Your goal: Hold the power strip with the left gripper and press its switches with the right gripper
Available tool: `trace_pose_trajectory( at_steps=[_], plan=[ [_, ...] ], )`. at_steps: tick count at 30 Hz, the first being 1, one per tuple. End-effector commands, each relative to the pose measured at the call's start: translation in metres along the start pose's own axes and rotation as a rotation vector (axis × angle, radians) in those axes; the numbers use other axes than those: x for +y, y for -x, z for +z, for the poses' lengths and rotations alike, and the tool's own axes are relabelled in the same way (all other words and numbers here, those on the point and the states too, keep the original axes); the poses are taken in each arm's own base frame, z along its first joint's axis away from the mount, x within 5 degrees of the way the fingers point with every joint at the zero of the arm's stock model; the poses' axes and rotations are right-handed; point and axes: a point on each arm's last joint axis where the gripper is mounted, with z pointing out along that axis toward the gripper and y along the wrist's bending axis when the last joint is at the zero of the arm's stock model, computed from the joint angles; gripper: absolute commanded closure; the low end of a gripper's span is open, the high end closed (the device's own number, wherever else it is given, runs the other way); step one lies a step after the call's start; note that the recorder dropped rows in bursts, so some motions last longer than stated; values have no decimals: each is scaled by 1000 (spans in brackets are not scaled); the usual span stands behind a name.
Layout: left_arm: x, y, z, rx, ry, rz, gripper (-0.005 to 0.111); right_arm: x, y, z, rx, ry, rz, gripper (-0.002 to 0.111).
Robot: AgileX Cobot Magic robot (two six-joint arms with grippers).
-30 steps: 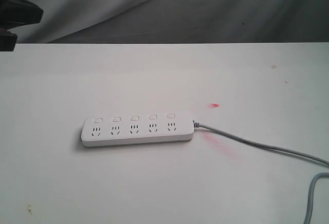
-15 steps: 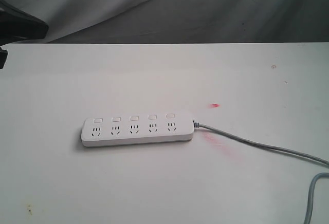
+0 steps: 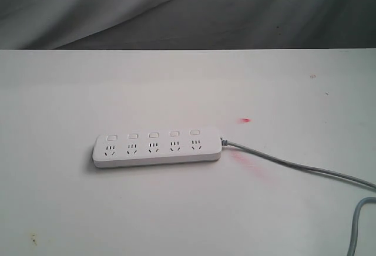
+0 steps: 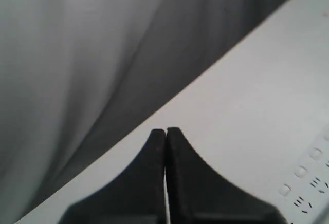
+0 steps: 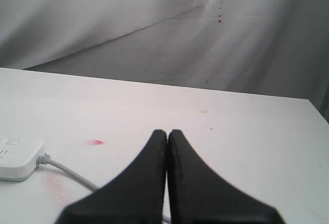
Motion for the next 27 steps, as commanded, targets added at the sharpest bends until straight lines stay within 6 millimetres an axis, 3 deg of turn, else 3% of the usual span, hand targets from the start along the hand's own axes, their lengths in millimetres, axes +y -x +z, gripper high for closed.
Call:
trace_pose_trajectory(
  at_steps=[1, 5, 8, 12, 13, 17, 23, 27],
  plan=[
    [-4, 1, -46, -26, 170, -140, 106, 0, -1, 0, -4, -7, 6, 108],
    [-18, -28, -69, 15, 279, -297, 106, 0, -1, 0, -4, -7, 6, 108],
    [-43, -79, -79, -81, 411, -386, 106, 0, -1, 0, -4, -7, 6, 108],
    [-68, -121, -79, -205, 455, -441, 106, 0, -1, 0, -4, -7, 6, 108],
    [-82, -143, -77, -221, 454, -479, 106, 0, -1, 0, -4, -7, 6, 108],
    [-103, -179, -73, -224, 452, -492, 106, 0, -1, 0, -4, -7, 6, 108],
    [-120, -211, -66, -190, 434, -532, 106, 0, -1, 0, -4, -7, 6, 108],
    [-123, -214, -63, -151, 392, -533, 106, 0, -1, 0, -4, -7, 6, 108]
  ],
)
